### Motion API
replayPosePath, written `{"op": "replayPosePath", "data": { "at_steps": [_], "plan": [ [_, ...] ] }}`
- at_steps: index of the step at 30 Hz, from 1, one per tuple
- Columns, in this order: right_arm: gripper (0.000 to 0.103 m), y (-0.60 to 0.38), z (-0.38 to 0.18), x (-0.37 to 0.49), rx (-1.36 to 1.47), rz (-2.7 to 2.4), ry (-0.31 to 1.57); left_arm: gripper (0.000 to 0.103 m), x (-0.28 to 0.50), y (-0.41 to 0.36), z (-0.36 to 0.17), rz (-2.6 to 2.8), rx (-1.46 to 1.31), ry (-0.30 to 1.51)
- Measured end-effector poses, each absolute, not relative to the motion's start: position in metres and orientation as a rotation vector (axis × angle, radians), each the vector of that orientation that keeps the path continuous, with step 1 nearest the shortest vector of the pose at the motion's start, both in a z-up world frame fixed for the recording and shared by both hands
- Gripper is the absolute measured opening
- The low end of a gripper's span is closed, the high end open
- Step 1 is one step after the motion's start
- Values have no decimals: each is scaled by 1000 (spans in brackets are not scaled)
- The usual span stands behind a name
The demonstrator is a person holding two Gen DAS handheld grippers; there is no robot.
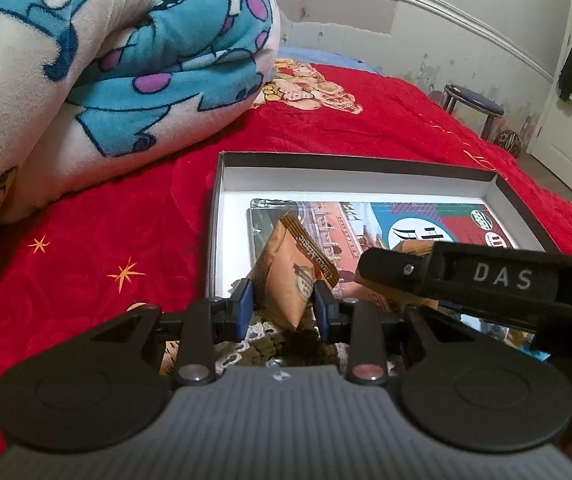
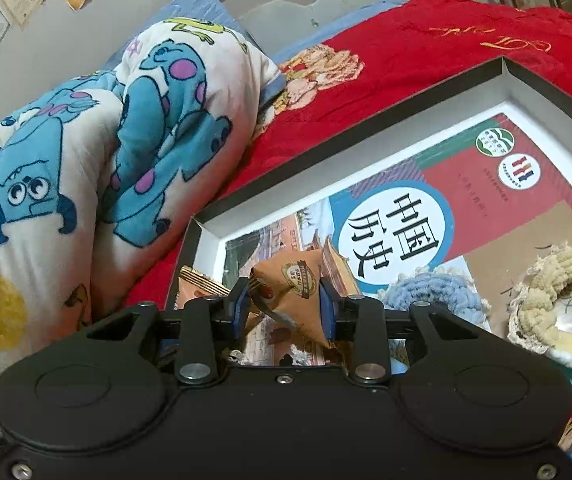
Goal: Organize objects
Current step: 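Lift both held packets and carry them over the black box, then open both tools to drop the packets into the box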
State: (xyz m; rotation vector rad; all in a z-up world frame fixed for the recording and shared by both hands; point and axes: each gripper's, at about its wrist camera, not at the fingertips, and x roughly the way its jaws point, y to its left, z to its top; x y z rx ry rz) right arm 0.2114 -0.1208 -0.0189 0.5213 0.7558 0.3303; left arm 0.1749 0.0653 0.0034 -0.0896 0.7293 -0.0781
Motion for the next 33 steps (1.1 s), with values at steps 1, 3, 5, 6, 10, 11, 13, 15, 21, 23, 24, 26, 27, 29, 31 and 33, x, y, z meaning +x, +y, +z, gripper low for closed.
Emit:
{"op": "replayPosePath", "data": {
  "at_steps": [1,3,5,6,10,11,13,15,21,23,24,26,27,29,31,33],
  "plan": [
    [35,-120,-20,212,518,328,761,38,175,65,4,-78,-91,730],
    [35,-119,-20,211,508,321,761,38,175,66,3,-88,-93,736],
    [35,-119,-20,210,496,313,755,40,175,66,4,-98,-101,742],
    [35,-120,-21,210,506,317,759,41,176,66,4,-100,-105,743],
    [35,-120,-24,211,532,340,771,44,176,68,4,-104,-115,748],
    [36,-119,-23,211,529,339,770,48,176,67,4,-106,-114,749],
    [37,-118,-23,211,532,342,774,52,177,66,5,-111,-108,752],
    [38,-120,-24,211,554,348,776,53,177,67,6,-106,-121,765],
    [40,-125,-26,212,597,352,780,67,176,66,10,-128,-141,785],
    [43,-127,-25,211,601,354,779,73,173,66,14,-139,-139,786],
    [47,-128,-25,211,609,356,779,80,172,65,16,-134,-124,786],
    [54,-130,-23,209,625,366,777,80,169,65,21,-144,-102,780],
    [57,-131,-22,208,630,370,769,80,167,66,23,-142,-100,776],
    [61,-133,-20,201,655,377,739,80,160,68,28,-131,-106,745],
    [66,-134,-15,192,668,371,718,80,153,69,33,-110,-97,723],
    [68,-136,-5,178,673,366,677,80,144,71,38,-104,-89,718]
  ]
}}
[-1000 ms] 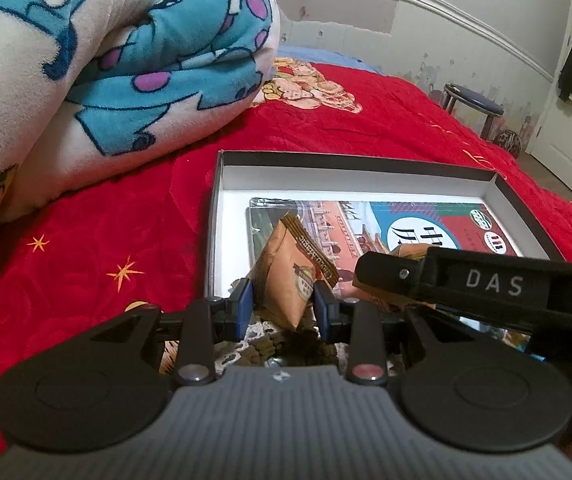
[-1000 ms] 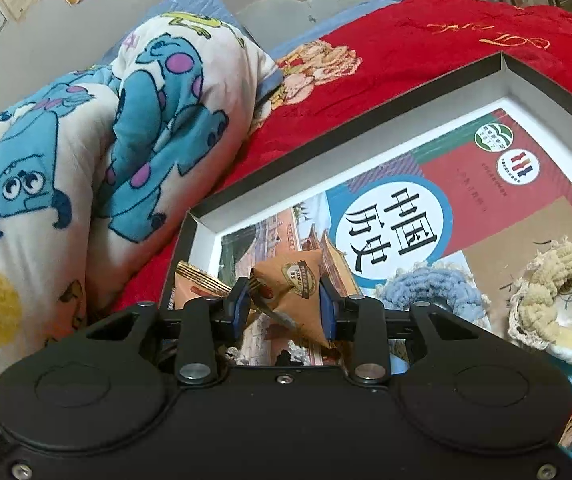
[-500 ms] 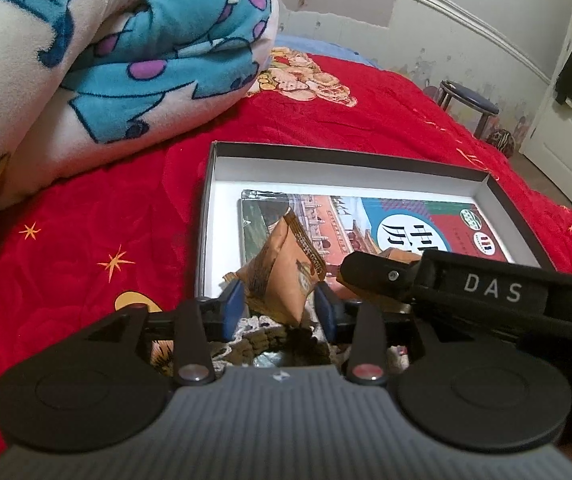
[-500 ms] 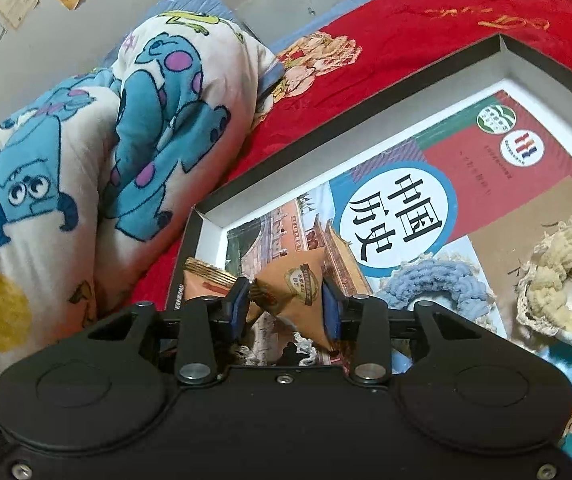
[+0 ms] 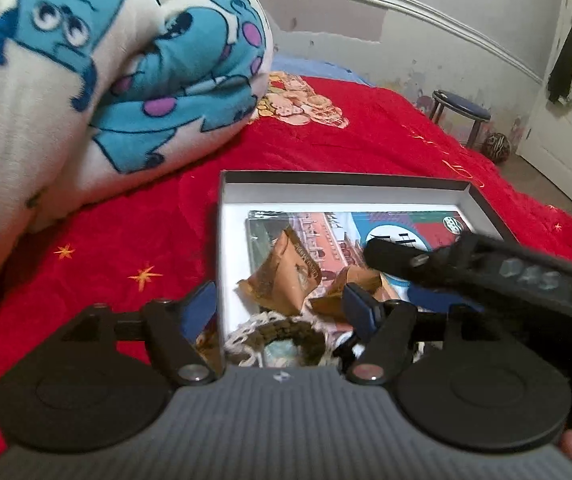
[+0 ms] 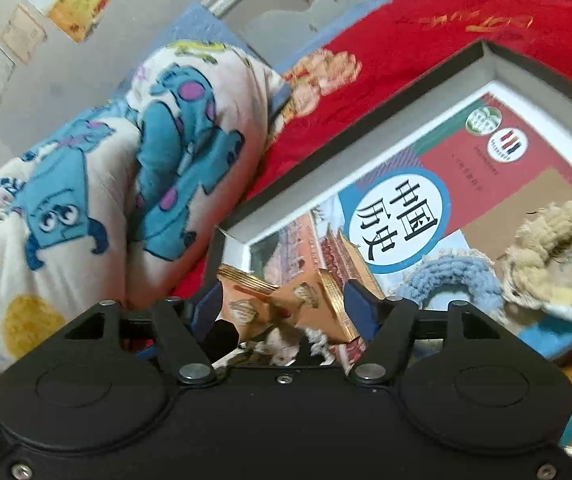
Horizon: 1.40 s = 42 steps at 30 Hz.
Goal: Organize objects
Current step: 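Open both tools to drop the packets into the box, then move both open tools back to the remaining packets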
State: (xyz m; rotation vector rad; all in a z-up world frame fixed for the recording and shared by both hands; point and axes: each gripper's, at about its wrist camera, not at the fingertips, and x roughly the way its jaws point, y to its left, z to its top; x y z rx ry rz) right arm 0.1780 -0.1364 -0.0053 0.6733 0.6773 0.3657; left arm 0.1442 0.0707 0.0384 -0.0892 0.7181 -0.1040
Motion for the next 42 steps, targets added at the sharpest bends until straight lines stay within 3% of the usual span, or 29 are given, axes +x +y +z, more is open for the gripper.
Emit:
{"op": "replayPosePath", "data": {
  "at_steps": [7,17,33,37,42],
  "plan": [
    [81,-154,29,116,601,306,564,81,93,67,56,-133,-42,679],
    [81,-166,1,75,512,176,624,79,64,43,17,-101,-84,770],
    [81,-148,-25,90,542,276,716,54,82,41,-8,-20,-140,784],
    [80,-146,-27,91,541,272,722,42,83,41,-9,-22,-142,788],
    [81,-144,-27,93,534,276,724,39,84,41,-10,-22,-139,791]
  ]
}}
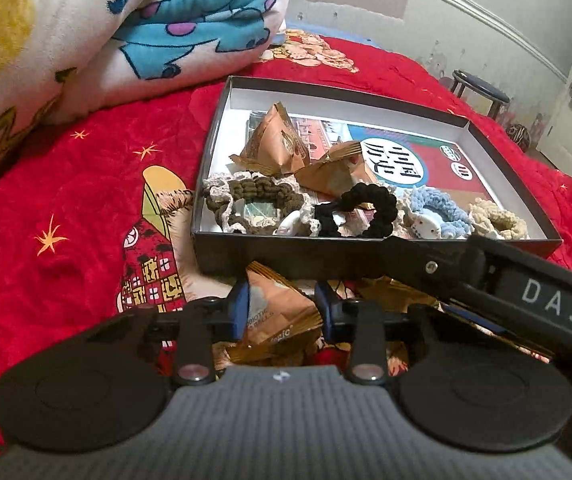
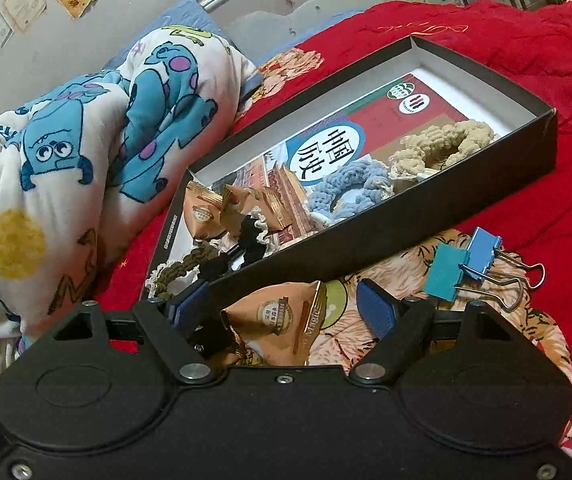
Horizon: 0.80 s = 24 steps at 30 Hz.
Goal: Organize objects
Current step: 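Move both open tools back to the remaining packets, then grasp a paper-wrapped packet with the left tool while the right tool grasps another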
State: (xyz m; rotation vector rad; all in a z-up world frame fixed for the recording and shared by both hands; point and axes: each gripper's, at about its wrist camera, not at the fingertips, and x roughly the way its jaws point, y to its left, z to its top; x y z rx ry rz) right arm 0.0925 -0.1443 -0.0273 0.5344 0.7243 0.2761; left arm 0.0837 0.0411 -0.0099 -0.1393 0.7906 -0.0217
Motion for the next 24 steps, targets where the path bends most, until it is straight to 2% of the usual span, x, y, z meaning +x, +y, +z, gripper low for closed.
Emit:
{"op": "replayPosePath", "data": {
  "at_steps": [10,15,24],
  "plan": [
    [78,-151,-33,94,615,280,728,38,86,37,-13,-5,-123,795],
    [77,-159,-41,95,752,286,728,37,85,41,-11,9,-171,814],
    [74,-151,-40,88,704,262,711,36,79,39,-3,65,-85,828]
  ]
}}
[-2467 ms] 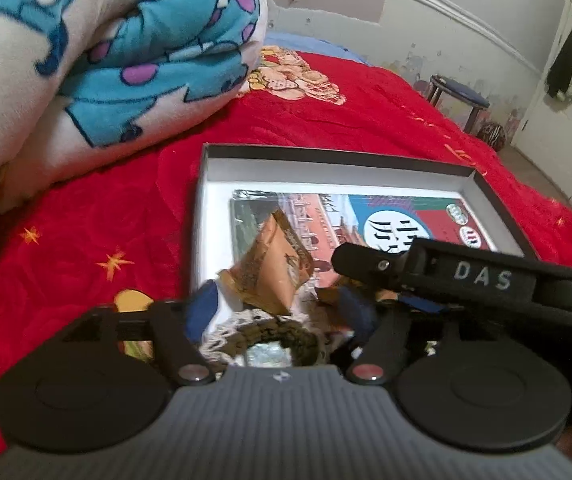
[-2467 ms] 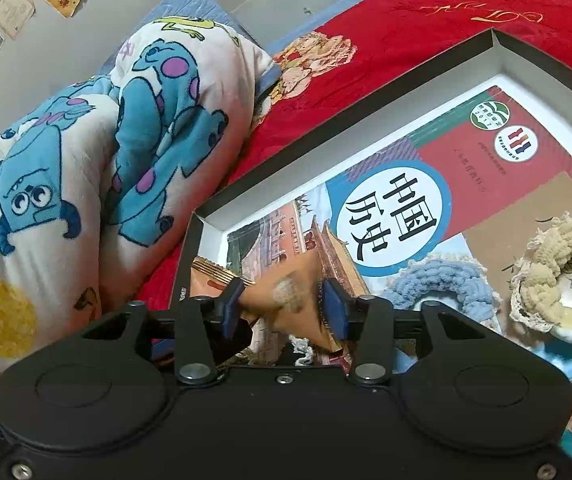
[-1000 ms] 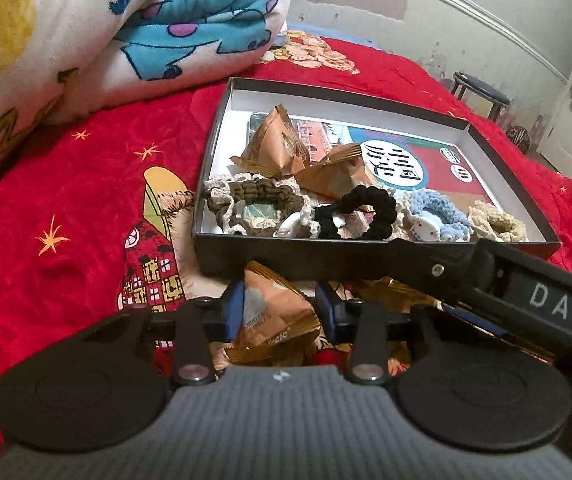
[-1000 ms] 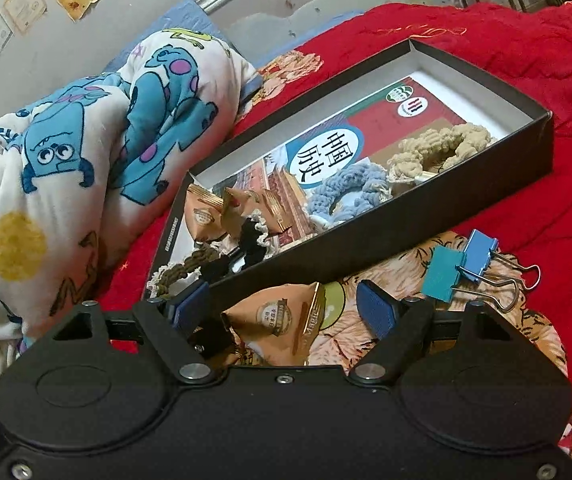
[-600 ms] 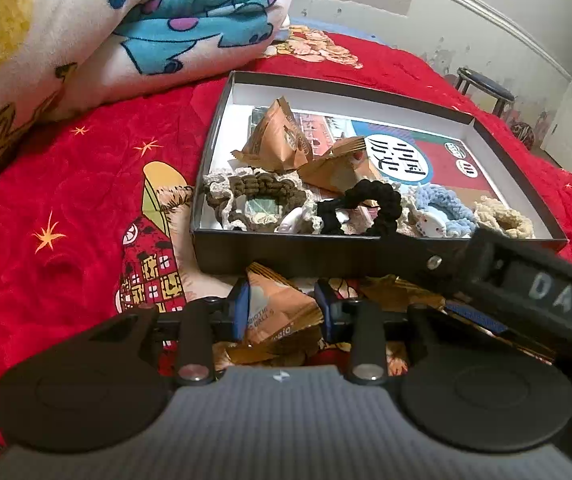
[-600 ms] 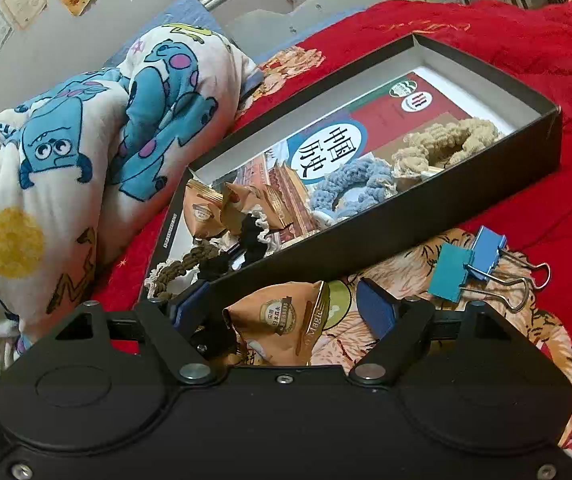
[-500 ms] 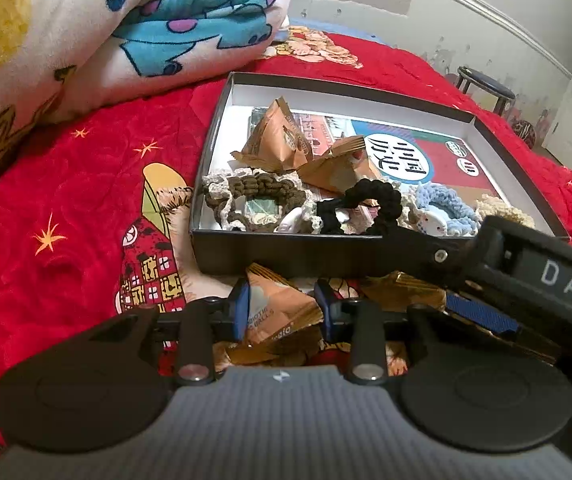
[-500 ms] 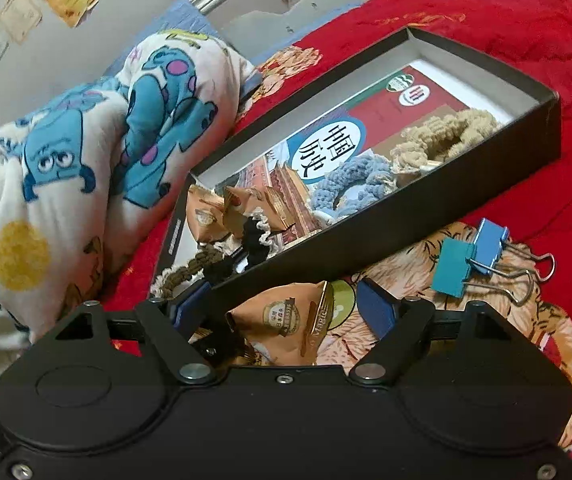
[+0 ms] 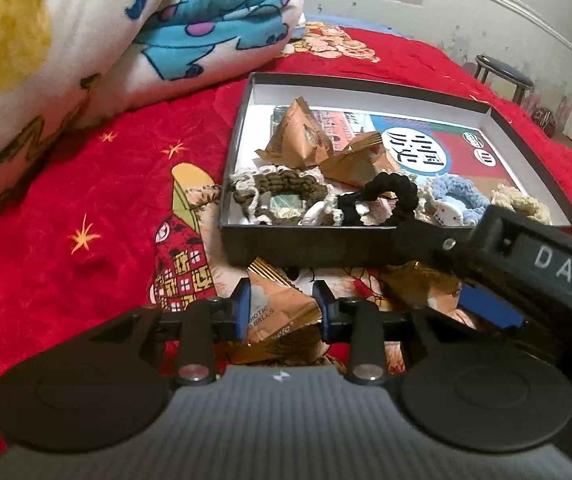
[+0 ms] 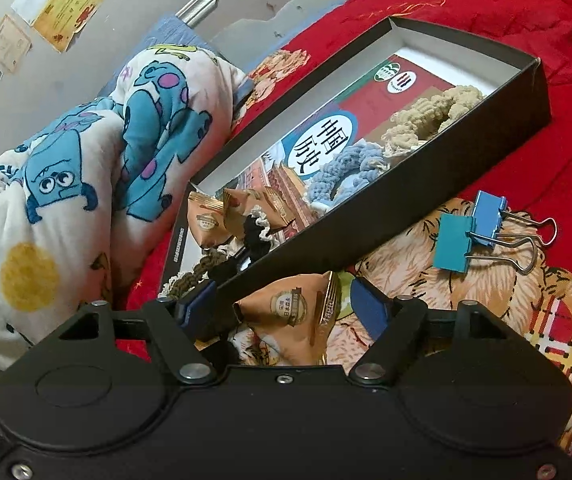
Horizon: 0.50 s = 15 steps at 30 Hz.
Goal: Organize objects
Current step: 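Grasp a paper-wrapped packet with the left tool while the right tool grasps another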
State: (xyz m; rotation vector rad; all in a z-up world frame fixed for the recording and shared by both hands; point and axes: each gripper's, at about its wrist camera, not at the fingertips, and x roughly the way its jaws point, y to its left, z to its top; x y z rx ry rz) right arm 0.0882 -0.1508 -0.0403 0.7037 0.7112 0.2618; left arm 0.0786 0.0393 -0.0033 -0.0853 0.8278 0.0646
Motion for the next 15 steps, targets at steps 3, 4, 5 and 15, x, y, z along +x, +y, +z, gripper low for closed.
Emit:
{"op": "replayPosePath", "data": {
  "at_steps": [3,4,5,15],
  "plan": [
    [74,-156,-43,91,757,262,715,36,80,41,-4,71,-95,833],
    [74,-156,-43,92,756,264,717,36,80,40,-4,81,-83,834],
    [74,-155,-43,92,750,265,717,36,81,39,-4,87,-70,835],
    [73,-152,-41,90,710,265,714,36,82,41,-2,113,-49,842]
  ]
}}
